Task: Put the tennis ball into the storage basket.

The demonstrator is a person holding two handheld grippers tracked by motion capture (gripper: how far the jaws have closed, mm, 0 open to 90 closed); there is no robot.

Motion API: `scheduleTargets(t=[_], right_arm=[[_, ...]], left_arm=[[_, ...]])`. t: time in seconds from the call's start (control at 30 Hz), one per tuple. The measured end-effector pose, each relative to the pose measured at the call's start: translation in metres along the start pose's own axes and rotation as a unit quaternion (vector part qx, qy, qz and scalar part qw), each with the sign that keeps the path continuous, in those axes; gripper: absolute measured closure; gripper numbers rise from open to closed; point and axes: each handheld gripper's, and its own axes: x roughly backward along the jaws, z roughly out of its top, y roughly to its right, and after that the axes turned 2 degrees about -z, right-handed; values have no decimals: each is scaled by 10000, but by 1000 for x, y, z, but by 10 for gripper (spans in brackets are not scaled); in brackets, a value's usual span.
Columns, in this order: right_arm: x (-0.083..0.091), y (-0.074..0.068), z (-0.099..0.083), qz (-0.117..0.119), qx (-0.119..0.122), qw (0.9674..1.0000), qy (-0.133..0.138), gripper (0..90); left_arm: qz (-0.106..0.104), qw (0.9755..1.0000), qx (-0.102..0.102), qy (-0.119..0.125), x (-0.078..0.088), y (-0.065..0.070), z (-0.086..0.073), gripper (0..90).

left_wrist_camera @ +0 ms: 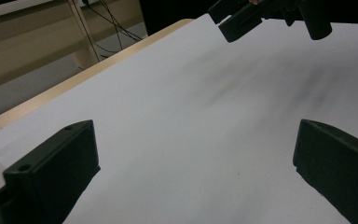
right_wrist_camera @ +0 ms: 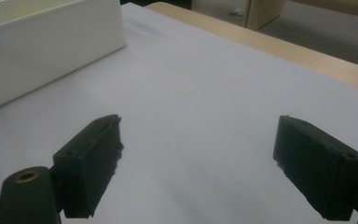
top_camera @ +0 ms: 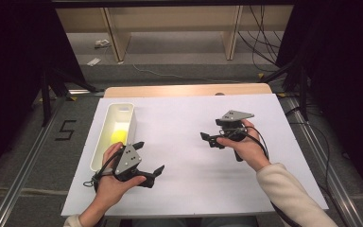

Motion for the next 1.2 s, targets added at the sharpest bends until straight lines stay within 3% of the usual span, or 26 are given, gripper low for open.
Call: scheduleTargets(t=[0.77, 1.2], right_arm=[[43, 14, -29, -230, -108, 9997, -6, 158], [58, 17, -40, -302, -147, 9994, -5, 158]], left_arm=[[15, 10000, 17, 2, 0, -1, 0, 0], [32, 10000, 40, 15, 1, -2, 0, 0]])
